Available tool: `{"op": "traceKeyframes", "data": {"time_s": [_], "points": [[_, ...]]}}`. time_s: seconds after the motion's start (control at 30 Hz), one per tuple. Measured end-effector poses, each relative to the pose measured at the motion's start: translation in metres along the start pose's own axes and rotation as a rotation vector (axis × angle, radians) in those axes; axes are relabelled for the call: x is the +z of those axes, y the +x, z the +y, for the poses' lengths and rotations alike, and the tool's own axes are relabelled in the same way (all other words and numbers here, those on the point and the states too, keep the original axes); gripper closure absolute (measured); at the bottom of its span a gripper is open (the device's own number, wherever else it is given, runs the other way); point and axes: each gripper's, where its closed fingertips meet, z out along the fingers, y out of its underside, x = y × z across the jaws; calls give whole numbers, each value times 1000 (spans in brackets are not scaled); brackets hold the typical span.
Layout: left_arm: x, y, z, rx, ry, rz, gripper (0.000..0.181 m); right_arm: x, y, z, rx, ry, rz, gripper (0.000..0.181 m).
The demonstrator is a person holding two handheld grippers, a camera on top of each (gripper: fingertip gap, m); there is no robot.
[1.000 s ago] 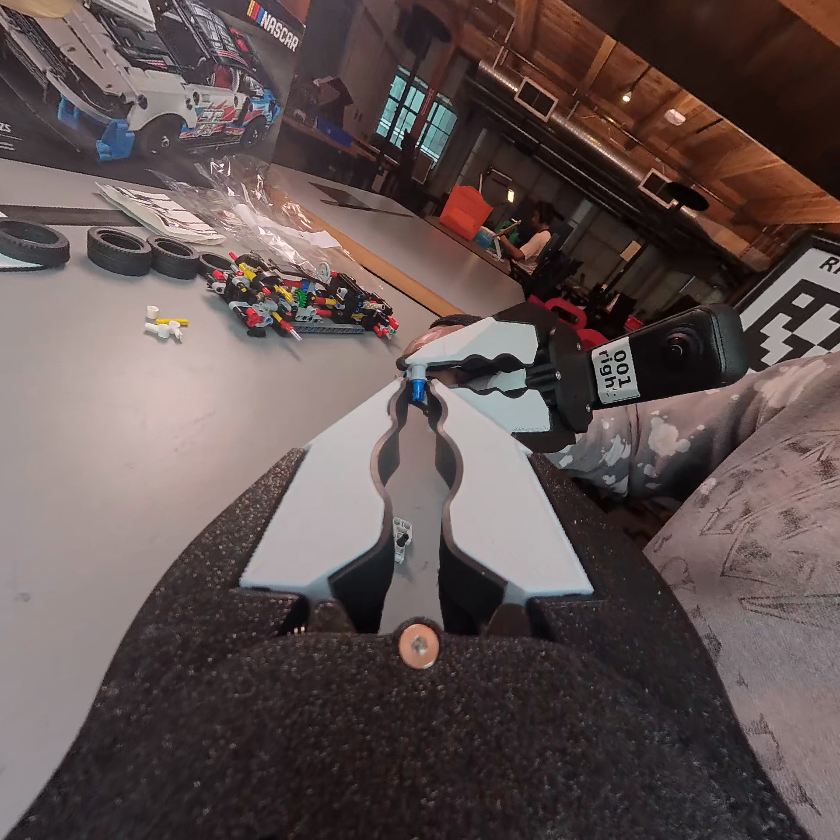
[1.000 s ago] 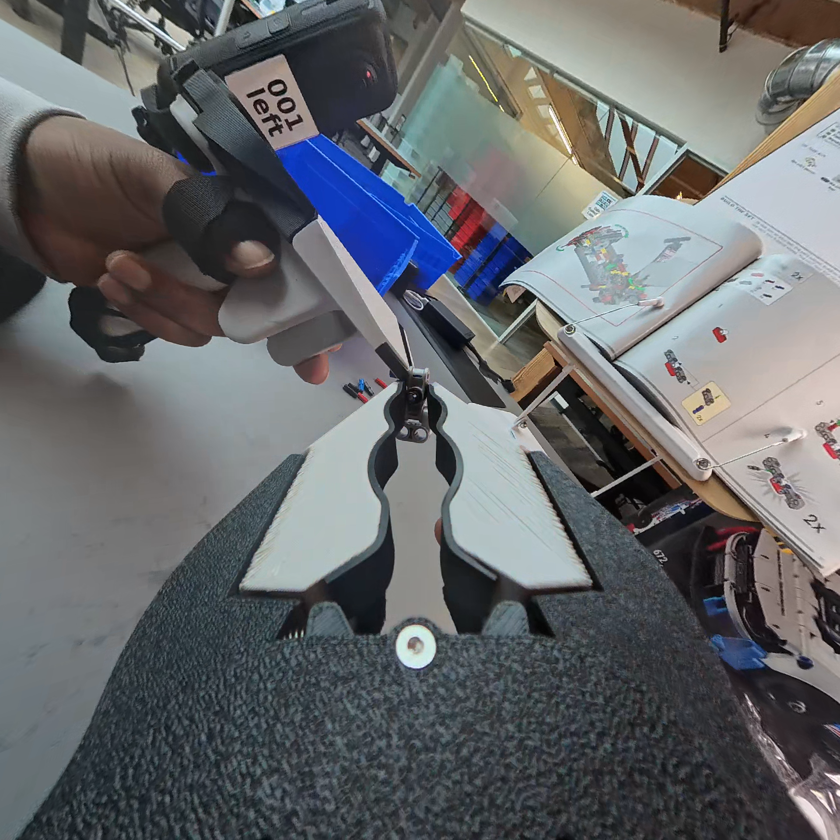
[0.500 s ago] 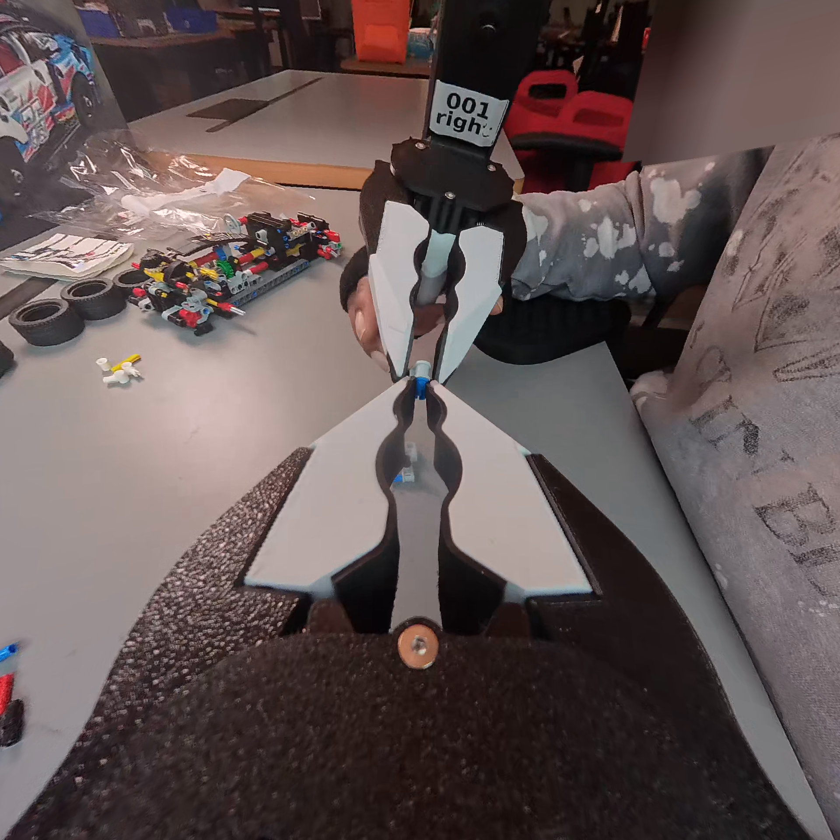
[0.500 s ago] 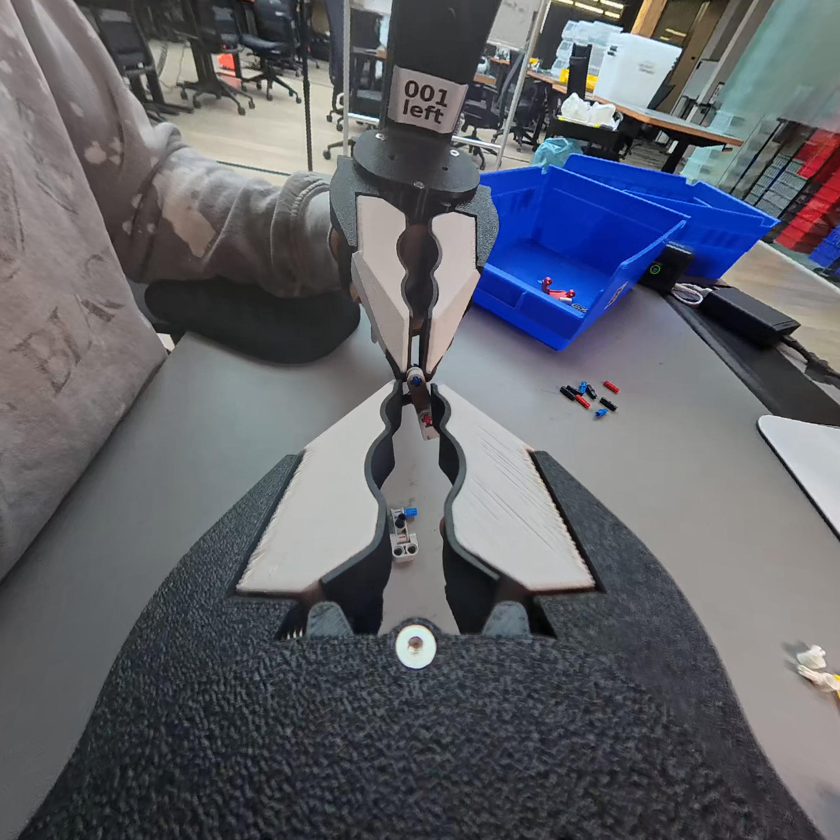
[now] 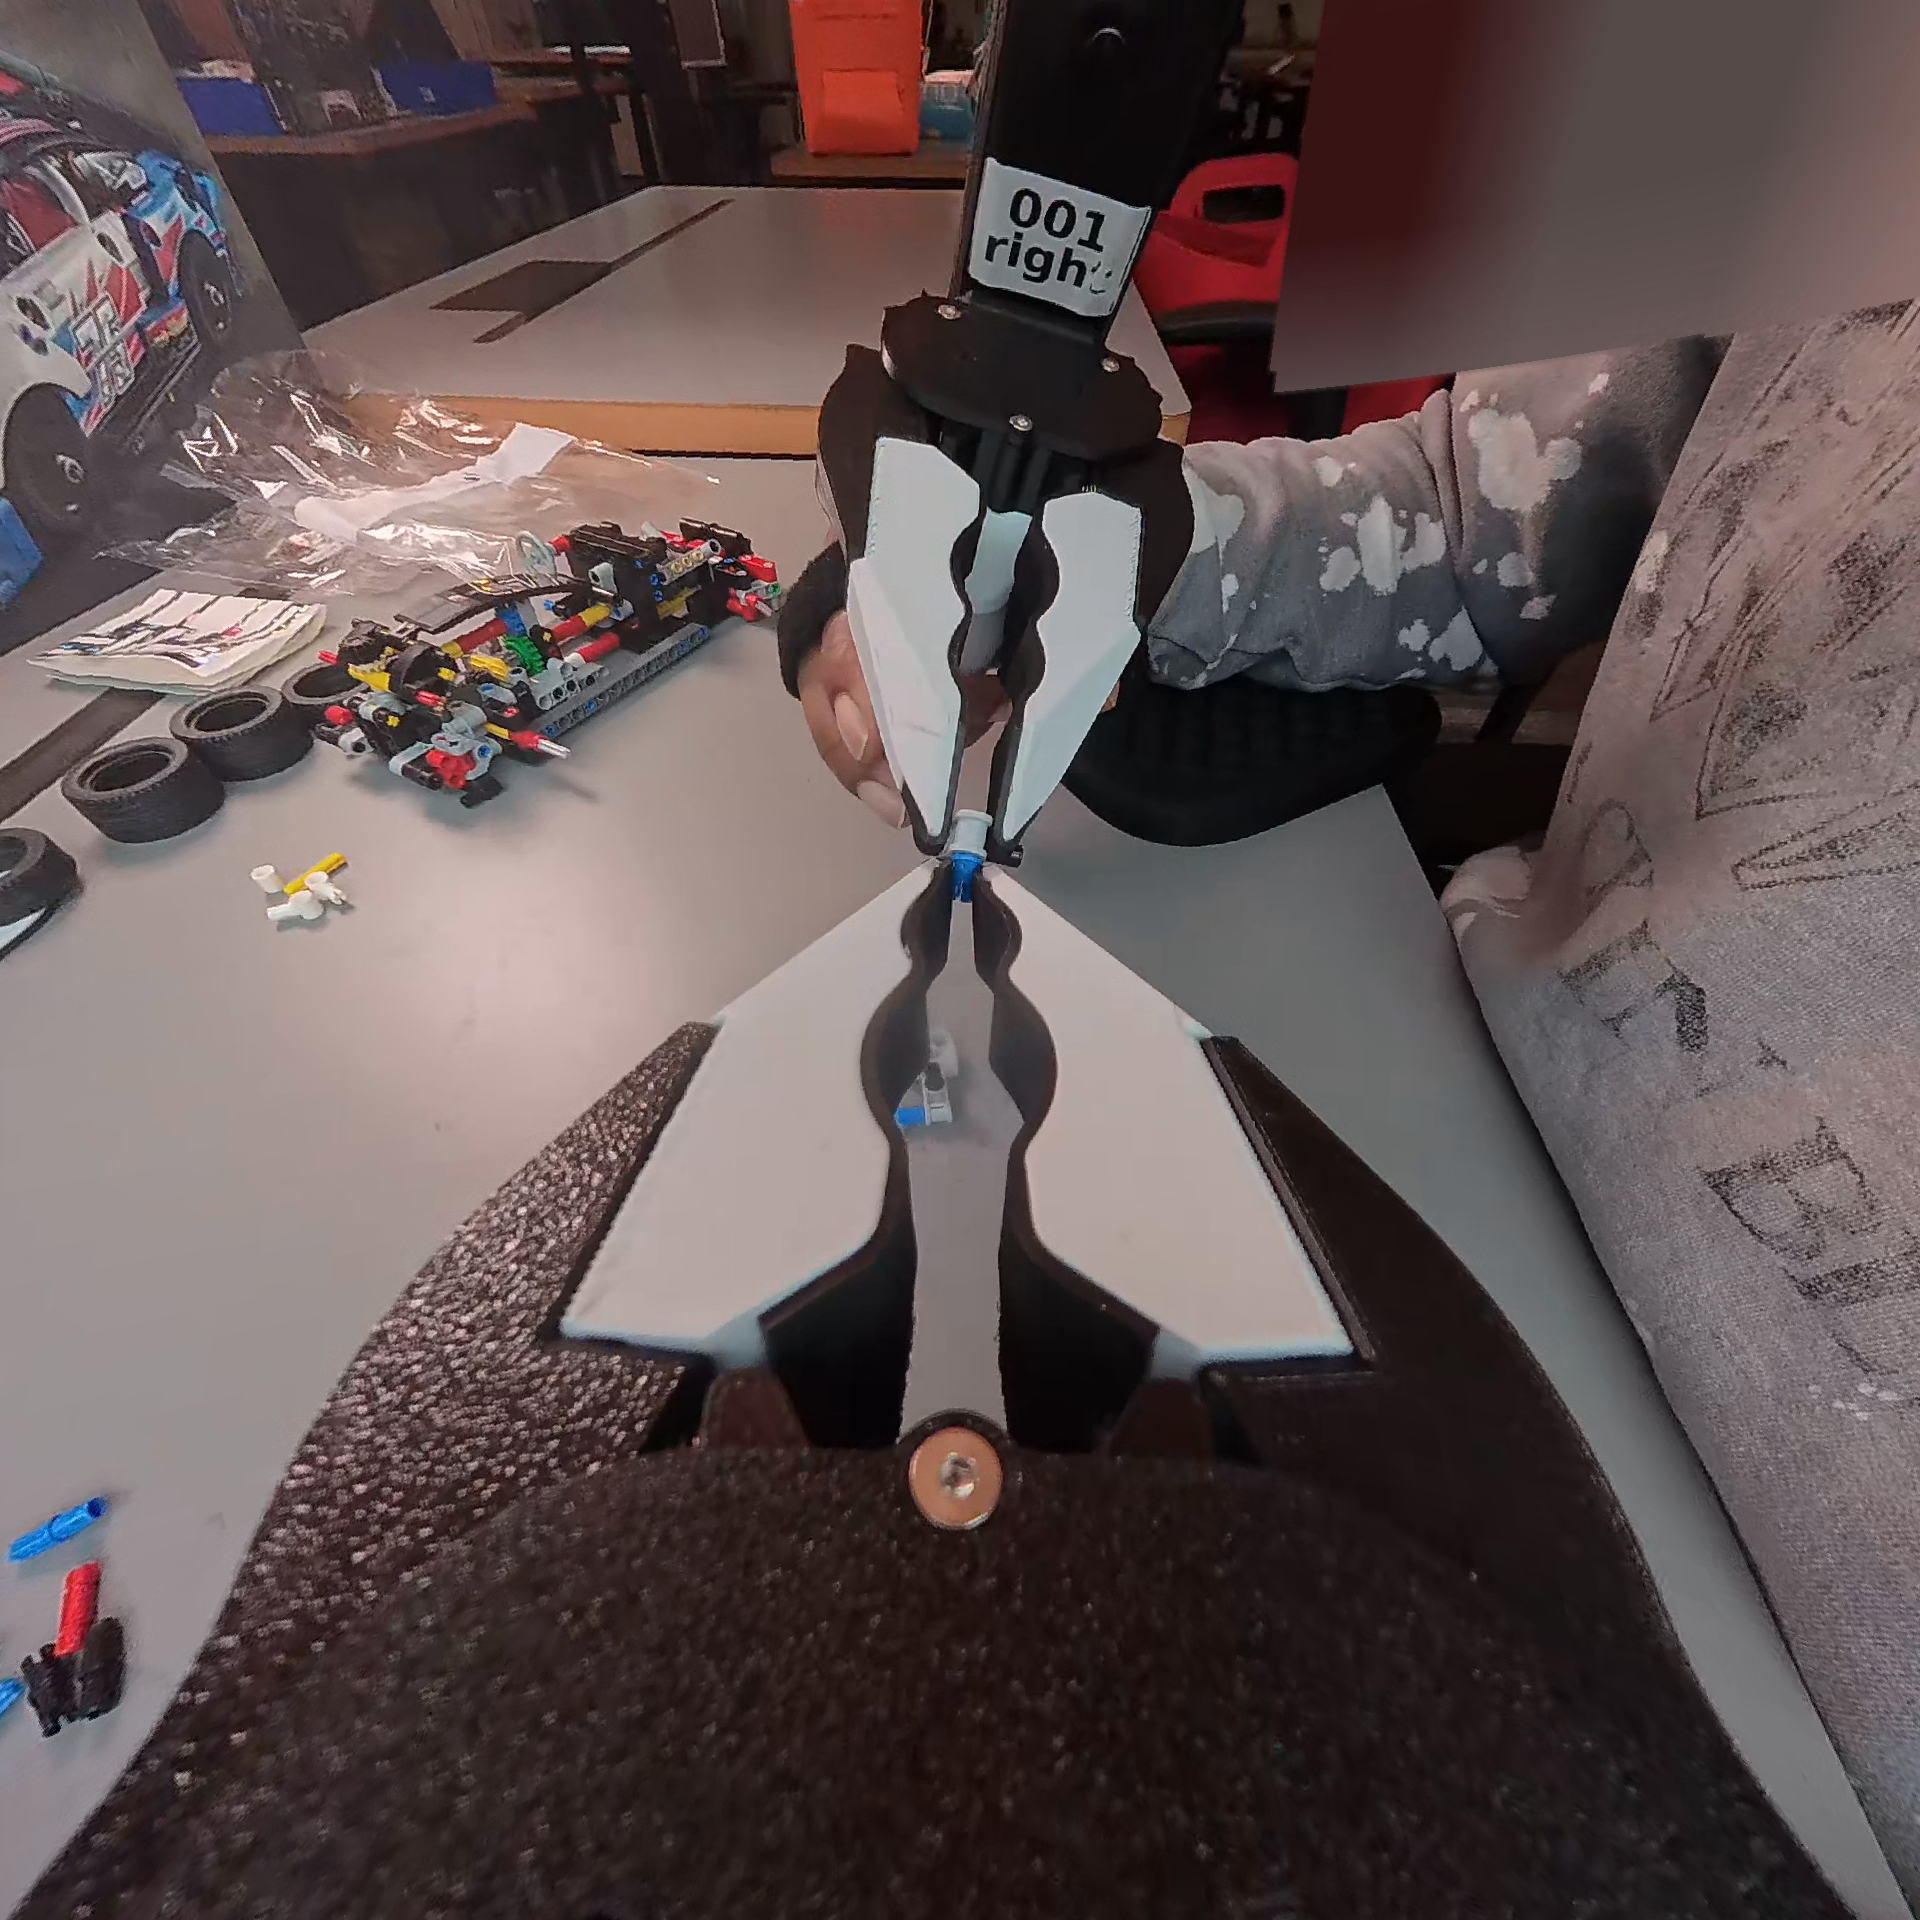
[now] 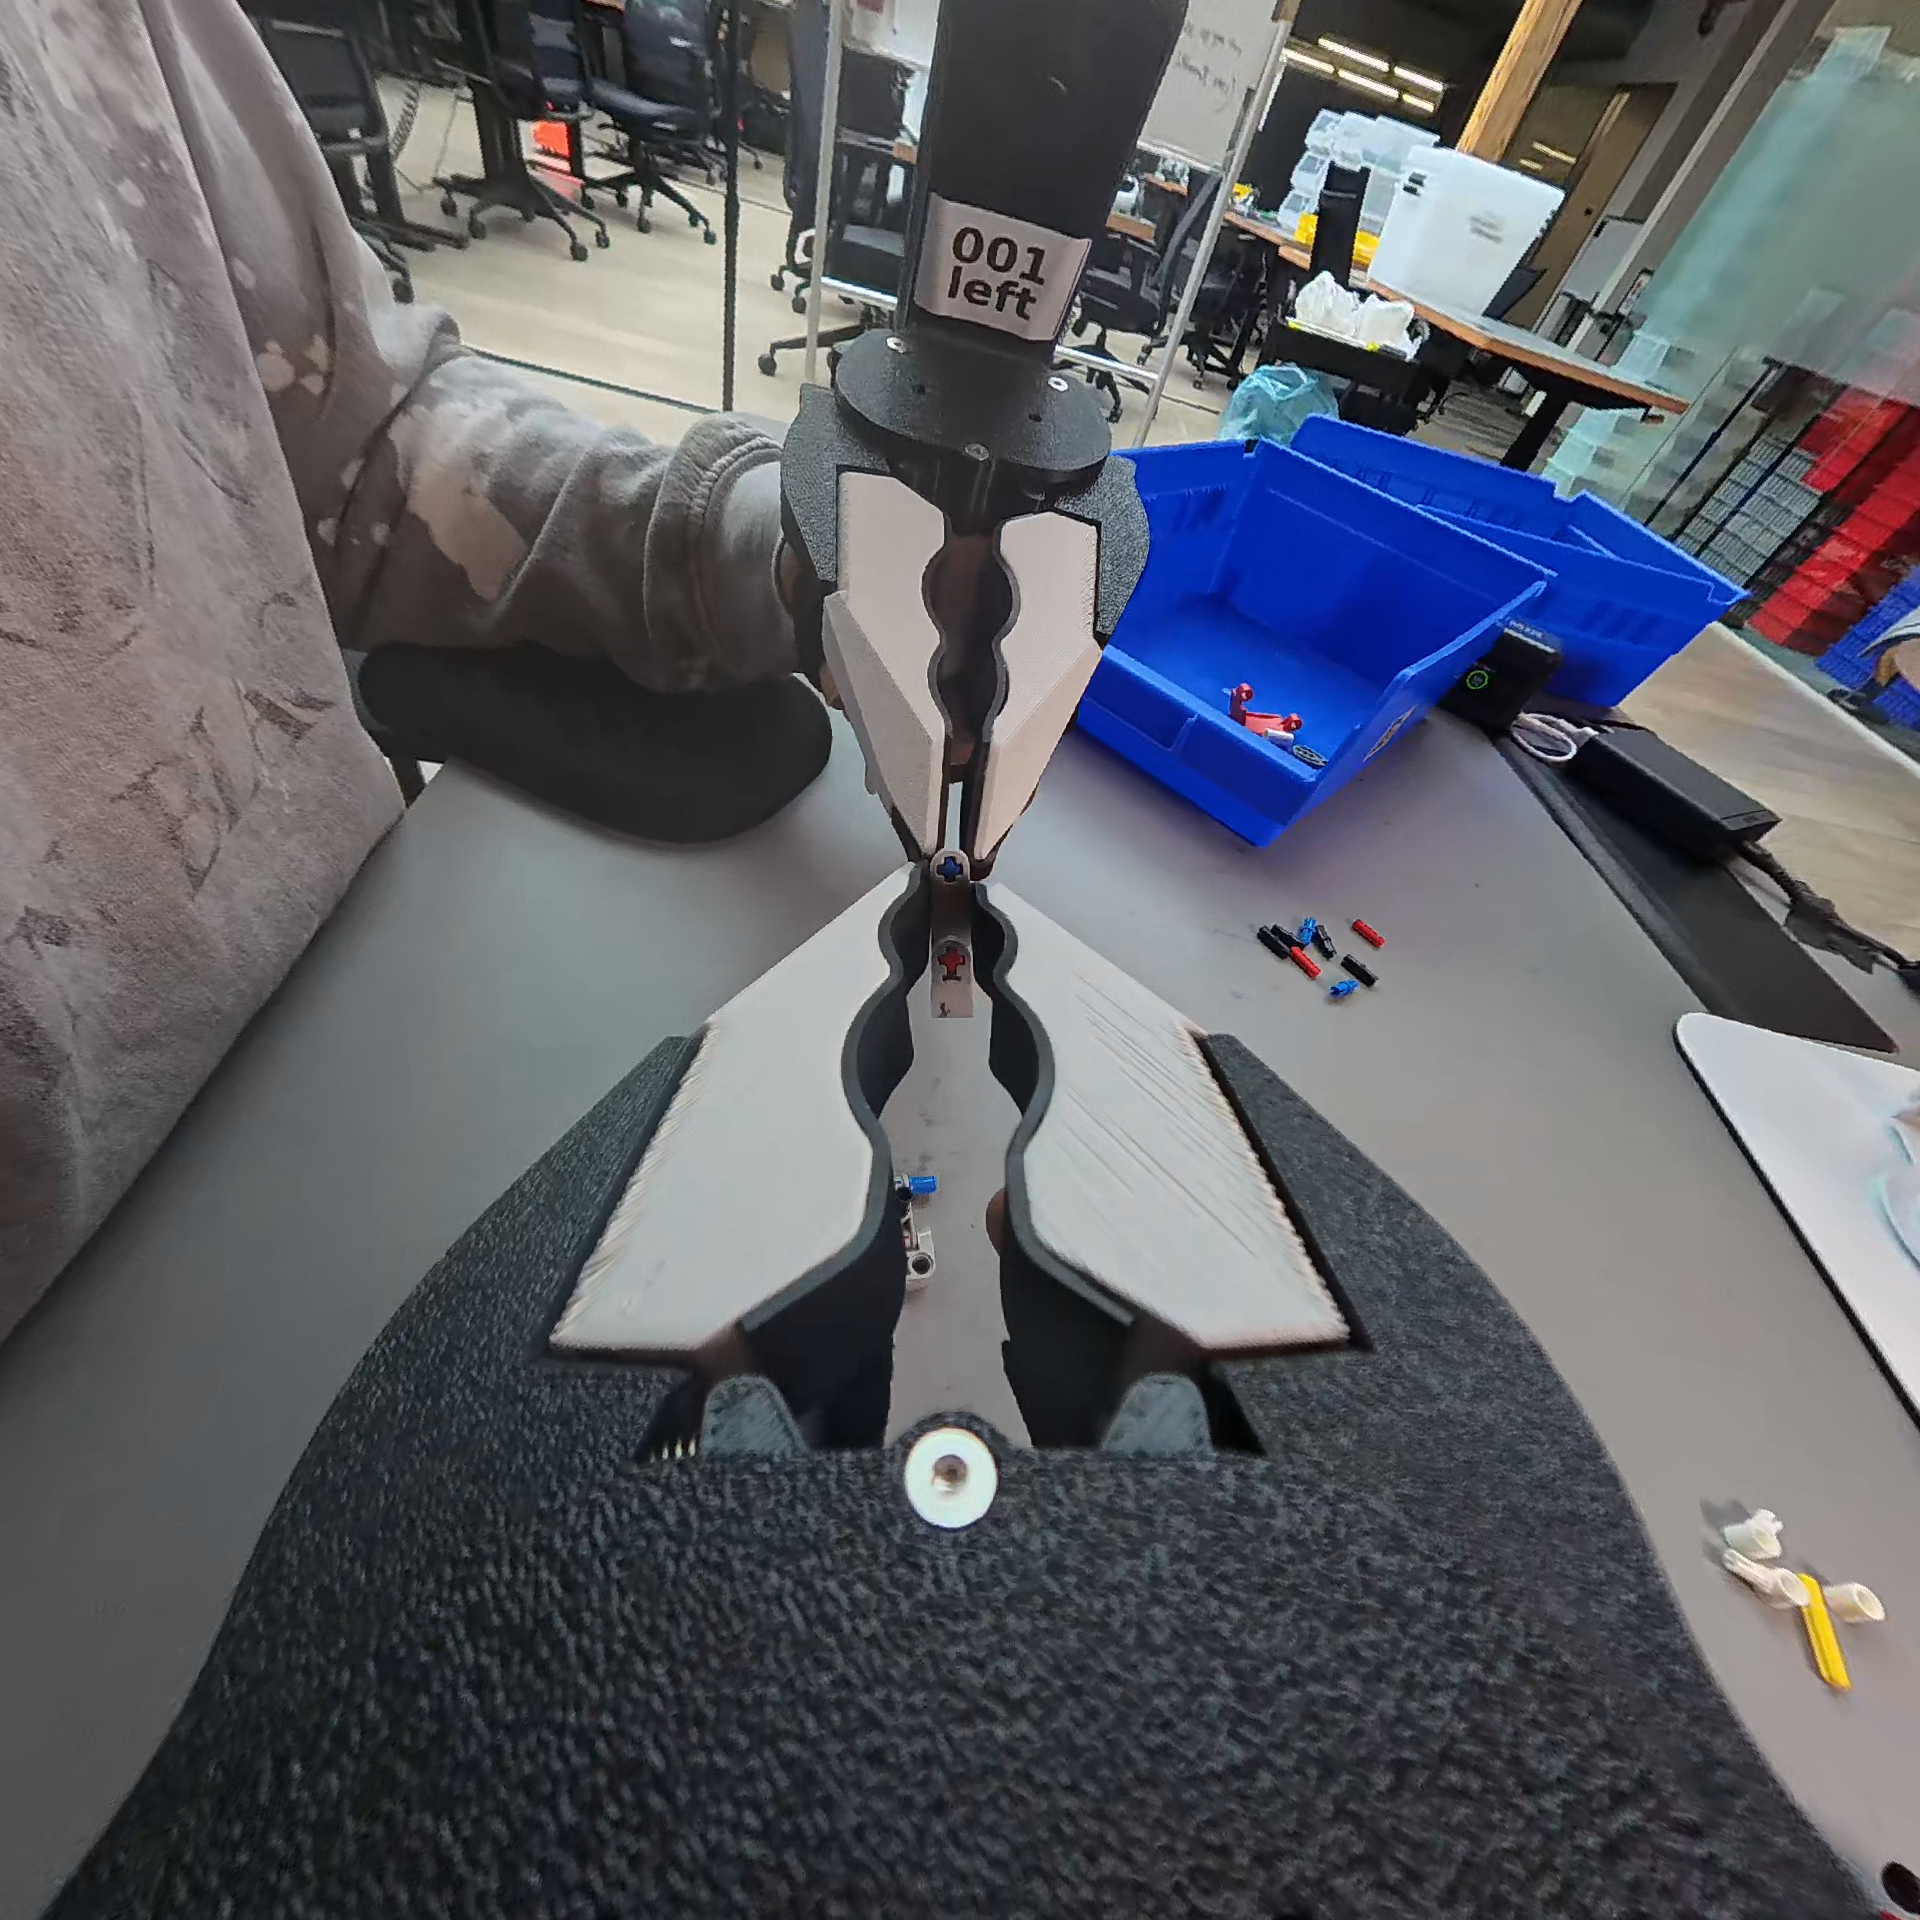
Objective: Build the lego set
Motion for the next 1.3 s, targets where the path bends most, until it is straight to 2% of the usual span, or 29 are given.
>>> {"op": "traceKeyframes", "data": {"time_s": [0.37,0.5,0.63,0.9,1.07,1.3], "points": [[0,-2,1,18,-20,-35,179,-1,2,-3,16,31,5,178],[-1,-4,9,9,-38,-39,179,5,3,6,53,-8,11,176],[4,0,20,22,-77,-21,179,11,-3,19,17,-68,1,176],[4,-7,21,-4,-65,-60,174,10,1,21,-40,-69,34,177],[4,-5,19,-67,-54,-24,179,10,2,19,-91,-52,57,177],[7,-14,26,-33,-122,-74,179,8,8,25,2,-38,29,178]]}}
